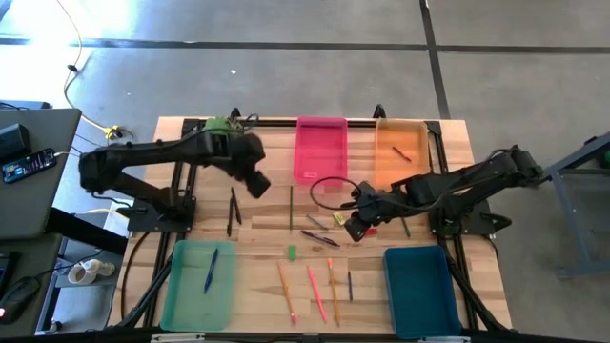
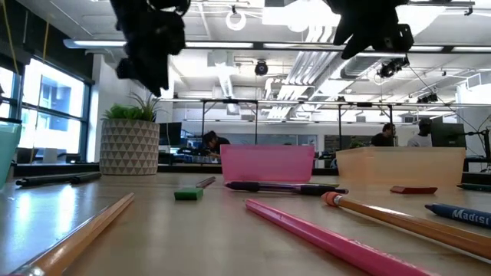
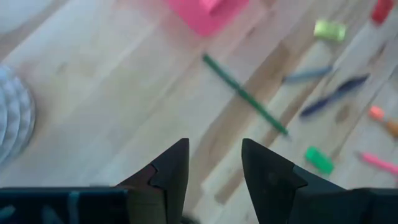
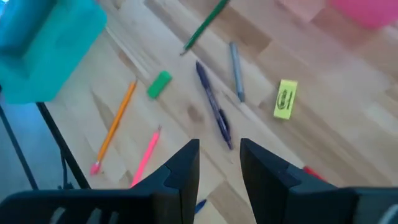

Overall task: Sort crayons/erasers/pens/pencils in bins
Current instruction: Put the right yellow pencil into the blue bin

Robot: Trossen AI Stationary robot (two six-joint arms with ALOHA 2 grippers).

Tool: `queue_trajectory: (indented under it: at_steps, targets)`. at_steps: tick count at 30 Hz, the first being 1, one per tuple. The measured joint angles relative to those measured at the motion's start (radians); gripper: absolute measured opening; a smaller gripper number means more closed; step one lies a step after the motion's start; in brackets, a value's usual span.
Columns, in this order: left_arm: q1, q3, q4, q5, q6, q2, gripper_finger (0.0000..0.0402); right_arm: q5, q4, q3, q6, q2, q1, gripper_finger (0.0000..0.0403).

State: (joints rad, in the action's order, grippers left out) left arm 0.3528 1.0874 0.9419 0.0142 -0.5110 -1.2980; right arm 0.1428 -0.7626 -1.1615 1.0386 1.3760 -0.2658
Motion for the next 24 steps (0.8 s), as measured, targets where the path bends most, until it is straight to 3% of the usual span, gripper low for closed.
queue_trajectory:
  at_steps: [10, 19, 24]
  targets:
    - [-0.259, 0.000, 0.077, -0.075, -0.169, 0.017, 0.0131, -0.020, -0.154, -0.230, -0.008, 0.270, -0.080, 0.0108]
    - [-0.370, 0.000, 0.309, -0.158, -0.285, 0.024, 0.0131, -0.046, -0.155, -0.313, 0.128, 0.423, -0.131, 0.0108]
    - [-0.392, 0.000, 0.342, -0.193, -0.298, 0.024, 0.0131, -0.046, -0.150, -0.326, 0.239, 0.475, -0.148, 0.0108]
